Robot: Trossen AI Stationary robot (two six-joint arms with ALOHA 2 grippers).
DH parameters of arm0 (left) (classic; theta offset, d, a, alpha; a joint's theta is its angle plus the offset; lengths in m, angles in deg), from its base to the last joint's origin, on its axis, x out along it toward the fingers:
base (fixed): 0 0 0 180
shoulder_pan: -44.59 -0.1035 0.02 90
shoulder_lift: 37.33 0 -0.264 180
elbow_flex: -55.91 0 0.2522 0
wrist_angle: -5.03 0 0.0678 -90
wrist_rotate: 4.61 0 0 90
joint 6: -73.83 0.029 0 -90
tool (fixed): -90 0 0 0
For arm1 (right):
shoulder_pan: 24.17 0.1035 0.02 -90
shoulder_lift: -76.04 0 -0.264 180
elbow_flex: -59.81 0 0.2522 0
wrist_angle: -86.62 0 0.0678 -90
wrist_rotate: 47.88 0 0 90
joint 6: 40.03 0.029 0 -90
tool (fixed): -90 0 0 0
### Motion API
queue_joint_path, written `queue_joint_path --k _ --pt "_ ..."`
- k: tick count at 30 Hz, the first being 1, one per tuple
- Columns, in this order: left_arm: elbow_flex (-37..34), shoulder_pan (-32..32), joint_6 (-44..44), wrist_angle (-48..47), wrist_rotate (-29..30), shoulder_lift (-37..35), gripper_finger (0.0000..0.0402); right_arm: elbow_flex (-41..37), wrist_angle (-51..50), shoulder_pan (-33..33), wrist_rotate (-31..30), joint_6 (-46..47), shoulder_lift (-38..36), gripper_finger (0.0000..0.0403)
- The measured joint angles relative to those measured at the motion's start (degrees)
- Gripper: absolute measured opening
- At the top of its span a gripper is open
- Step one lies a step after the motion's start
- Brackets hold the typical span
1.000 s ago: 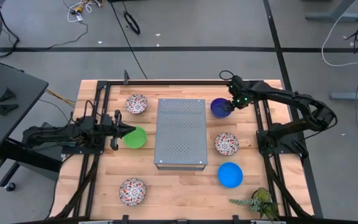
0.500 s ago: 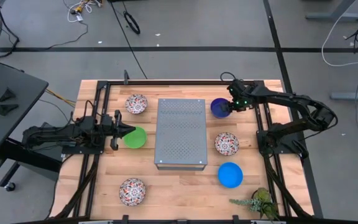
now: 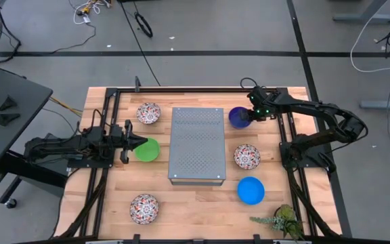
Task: Pick & Place Mini bowls
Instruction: Put the dark blue bowl on the shelf
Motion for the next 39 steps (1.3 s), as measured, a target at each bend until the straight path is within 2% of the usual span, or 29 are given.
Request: queue_joint_path --k 11,25,39 --pt "0.00 0.01 0.00 0.02 0.01 0.00 0.0014 0.00 -0.35 0.00 0.02 1.45 0.00 0.0065" --pt "0.00 0.00 0.00 0.01 0.00 0.00 0.0014 0.00 -1.37 0.00 0.20 1.45 0.00 0.0007" --pt "0.00 0.00 0.00 0.01 0.00 0.00 0.0014 0.02 -1.36 0.00 2.00 0.97 0.00 0.0001"
